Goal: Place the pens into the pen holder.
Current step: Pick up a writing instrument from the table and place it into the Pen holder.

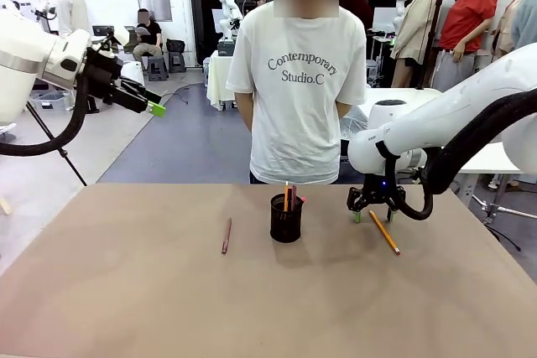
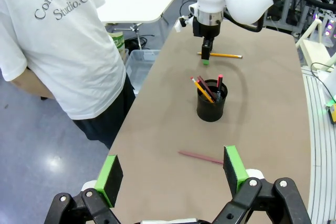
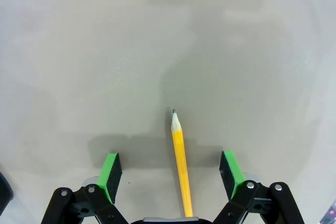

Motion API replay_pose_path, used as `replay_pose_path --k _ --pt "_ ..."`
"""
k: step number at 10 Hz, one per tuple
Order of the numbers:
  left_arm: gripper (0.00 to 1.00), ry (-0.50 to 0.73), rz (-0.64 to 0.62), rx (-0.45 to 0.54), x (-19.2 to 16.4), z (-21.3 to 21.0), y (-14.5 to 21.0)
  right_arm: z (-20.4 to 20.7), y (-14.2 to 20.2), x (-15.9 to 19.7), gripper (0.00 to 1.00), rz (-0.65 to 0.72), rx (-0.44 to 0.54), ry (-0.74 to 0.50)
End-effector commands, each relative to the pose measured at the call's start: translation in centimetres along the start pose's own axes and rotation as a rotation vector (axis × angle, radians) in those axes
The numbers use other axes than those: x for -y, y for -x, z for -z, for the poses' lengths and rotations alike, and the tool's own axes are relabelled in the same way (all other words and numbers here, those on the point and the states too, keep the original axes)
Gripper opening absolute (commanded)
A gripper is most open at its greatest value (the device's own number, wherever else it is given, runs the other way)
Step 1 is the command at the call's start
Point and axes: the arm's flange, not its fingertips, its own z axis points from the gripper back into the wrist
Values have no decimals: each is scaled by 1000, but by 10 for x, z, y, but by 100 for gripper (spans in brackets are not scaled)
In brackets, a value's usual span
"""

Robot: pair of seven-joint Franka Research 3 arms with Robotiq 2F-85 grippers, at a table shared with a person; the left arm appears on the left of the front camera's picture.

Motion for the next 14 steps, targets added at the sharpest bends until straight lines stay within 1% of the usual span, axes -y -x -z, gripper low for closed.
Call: replay_pose_path --k 1,5,6,10,12,14 --pt "100 -8 7 -2 1 -1 0 -5 -10 5 79 -51 -29 -12" --pt "100 -8 7 -2 1 -1 0 -13 -14 8 2 -61 -47 -23" --pt "100 -8 7 -2 1 -1 0 -13 -13 8 0 -65 -54 -22" --pt "100 -8 7 -2 1 -1 0 -9 -12 9 0 -72 -82 -43" --pt "100 -8 7 -2 1 -1 0 -14 -9 11 0 -90 -83 -68" --pt "100 -8 7 -2 1 -1 0 -25 -3 15 0 -110 -95 -130"
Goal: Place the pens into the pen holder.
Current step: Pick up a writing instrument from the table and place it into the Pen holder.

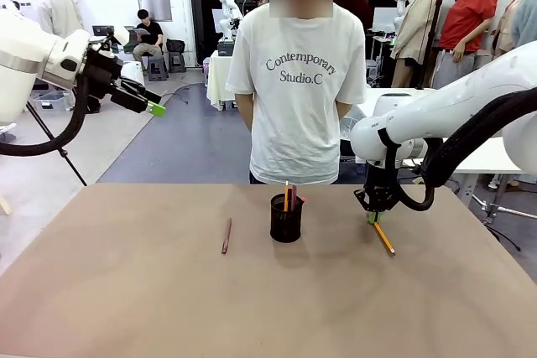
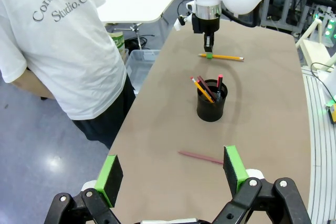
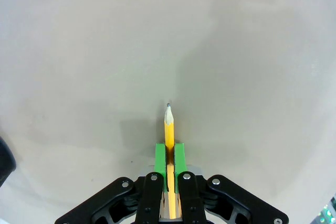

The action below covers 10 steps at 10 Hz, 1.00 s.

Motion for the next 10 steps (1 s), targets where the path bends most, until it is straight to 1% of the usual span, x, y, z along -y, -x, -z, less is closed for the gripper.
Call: replay_pose_path --k 1,3,5,6,7,8,9,10 --pt "100 -8 7 -2 1 -1 0 -23 6 8 0 -16 -17 -102" --pt "100 -8 7 -2 1 -1 0 -55 10 15 0 -39 -40 -223" --pt "100 -8 7 -2 1 -1 0 -87 19 20 0 -93 -85 -439" --pt "100 -8 7 -2 1 -1 0 -102 26 20 0 -144 -68 -571" --pt "100 -8 7 -2 1 -1 0 -115 35 19 0 -169 -30 -683" --pt "100 -8 7 -2 1 -1 0 -128 47 16 0 -229 23 -794" --pt "100 -8 7 -2 1 -1 0 -139 61 11 0 -302 79 -868" --pt "100 -8 7 -2 1 -1 0 -151 73 7 0 -337 157 -961"
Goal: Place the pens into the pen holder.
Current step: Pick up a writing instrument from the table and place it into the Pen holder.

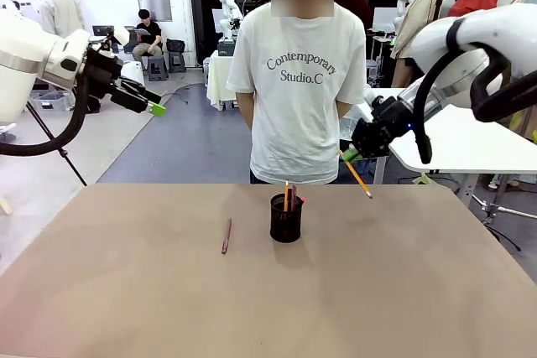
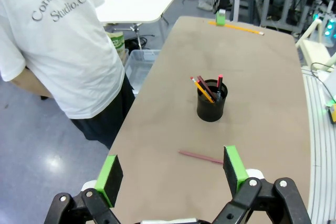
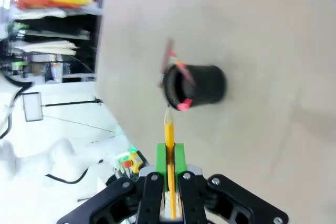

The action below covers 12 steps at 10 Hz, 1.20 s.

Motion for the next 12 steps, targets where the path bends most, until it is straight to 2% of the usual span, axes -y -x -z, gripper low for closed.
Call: replay_pose_path --k 1,2,3,5,6,7,10,11,12 --pt "100 -8 7 -2 1 -1 0 1 37 -15 0 -147 118 -79" --pt "100 -8 7 -2 1 -1 0 0 48 -27 0 -236 185 -115" --pt "100 -8 7 -2 1 -1 0 0 53 -33 0 -296 332 -77" --pt "100 -8 7 -2 1 -1 0 -2 62 -33 0 -382 370 -103" --pt "100 -8 7 -2 1 -1 0 0 63 -32 0 -378 427 -86" --pt "100 -8 7 -2 1 -1 0 -13 48 -38 0 -321 331 -93" --pt "100 -8 7 -2 1 -1 0 -13 48 -38 0 -321 331 -93" --pt "100 -8 7 -2 1 -1 0 -10 54 -33 0 -342 356 -90" --pt "100 -8 7 -2 1 -1 0 2 60 -28 0 -407 440 -110"
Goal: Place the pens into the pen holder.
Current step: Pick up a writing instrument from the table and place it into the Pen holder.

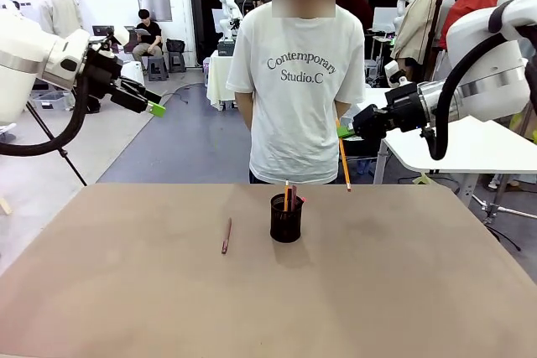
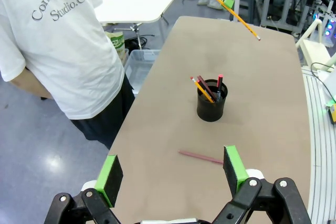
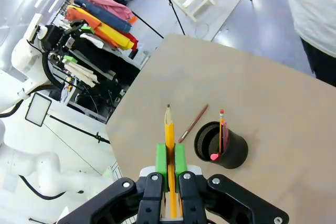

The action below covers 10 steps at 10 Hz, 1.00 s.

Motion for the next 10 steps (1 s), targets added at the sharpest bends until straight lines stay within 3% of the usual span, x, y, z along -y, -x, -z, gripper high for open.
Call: replay_pose_path --k 1,2,3,8,10 --pt "100 -8 7 -2 1 -1 0 20 15 -1 0 -134 83 -158" --pt "100 -8 7 -2 1 -1 0 34 17 -5 0 -236 171 -233" --pt "100 -8 7 -2 1 -1 0 41 20 -12 0 -299 178 -270" --pt "100 -8 7 -2 1 -1 0 102 51 -19 0 -645 326 -302" --pt "100 -8 7 -2 1 -1 0 113 58 -15 0 -622 359 -303"
